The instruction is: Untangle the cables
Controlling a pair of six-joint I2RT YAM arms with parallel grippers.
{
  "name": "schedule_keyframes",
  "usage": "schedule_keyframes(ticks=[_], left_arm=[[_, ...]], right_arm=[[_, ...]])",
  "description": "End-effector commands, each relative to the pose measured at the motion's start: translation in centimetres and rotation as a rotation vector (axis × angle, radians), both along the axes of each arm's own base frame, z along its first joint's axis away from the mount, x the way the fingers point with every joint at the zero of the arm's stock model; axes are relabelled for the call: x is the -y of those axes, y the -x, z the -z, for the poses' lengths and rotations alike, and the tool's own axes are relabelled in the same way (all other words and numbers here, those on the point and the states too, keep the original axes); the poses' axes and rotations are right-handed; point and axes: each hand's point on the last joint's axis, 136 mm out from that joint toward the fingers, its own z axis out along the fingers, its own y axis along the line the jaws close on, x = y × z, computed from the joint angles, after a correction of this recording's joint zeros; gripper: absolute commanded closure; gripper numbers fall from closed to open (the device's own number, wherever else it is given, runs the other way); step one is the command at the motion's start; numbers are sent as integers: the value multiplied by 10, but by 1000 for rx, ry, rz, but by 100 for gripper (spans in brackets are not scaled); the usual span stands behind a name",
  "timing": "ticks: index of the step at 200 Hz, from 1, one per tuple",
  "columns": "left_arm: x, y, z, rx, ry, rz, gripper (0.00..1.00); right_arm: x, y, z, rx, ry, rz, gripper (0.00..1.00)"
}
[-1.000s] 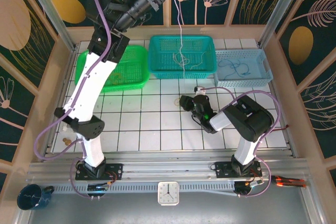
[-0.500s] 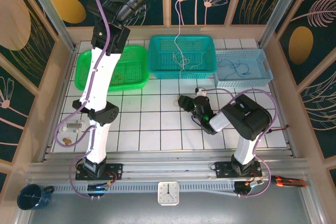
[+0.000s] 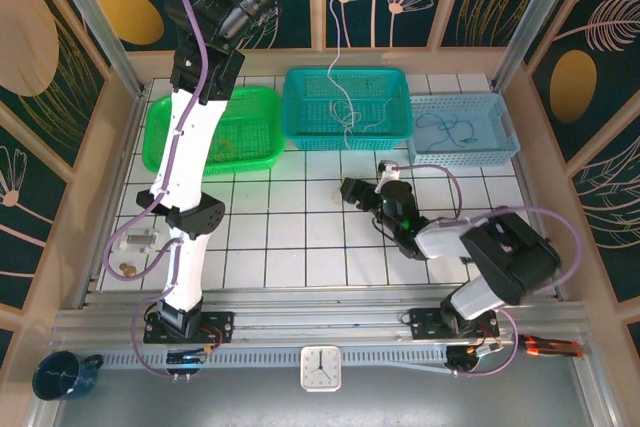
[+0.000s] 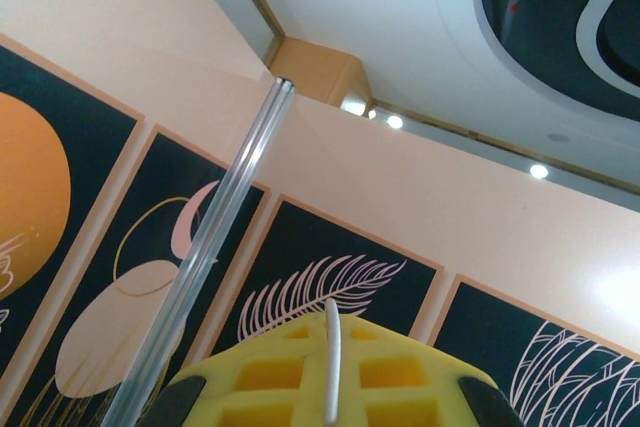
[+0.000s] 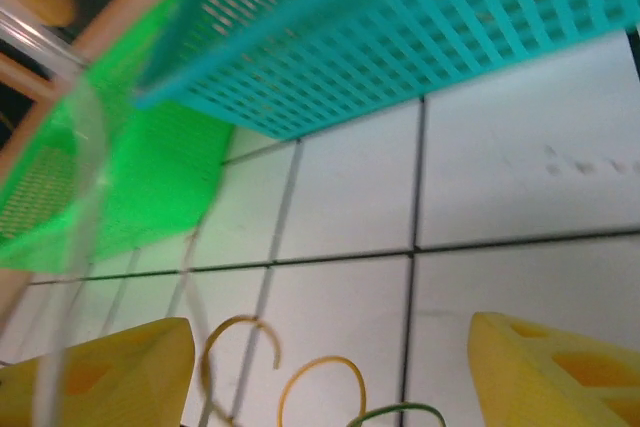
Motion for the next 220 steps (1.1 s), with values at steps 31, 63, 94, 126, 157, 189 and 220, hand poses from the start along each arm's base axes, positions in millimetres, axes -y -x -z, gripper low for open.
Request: schedule_keyframes(ticks=[31, 63, 94, 126, 157, 189, 220], left_arm=[[3, 1, 7, -5, -38, 9, 100], [6, -3, 16, -28, -72, 10, 100], [8, -3, 19, -30, -84, 17, 100], [11, -3, 22, -38, -95, 31, 100], [12, -1, 24, -42, -104, 45, 100], [13, 5, 21, -37, -97, 69, 100], [13, 14, 14, -28, -76, 113, 100]], right_arm=[[-9, -5, -67, 127, 64, -101, 27], [-16, -12, -60, 71, 135, -165, 27], [-8, -14, -52, 38, 170, -128, 29], [-10, -14, -61, 61, 154, -134, 28], [-20, -11, -72, 110, 154, -185, 27], [-27, -17, -66, 138, 185, -213, 27], [-40, -23, -53, 135, 176, -261, 27]])
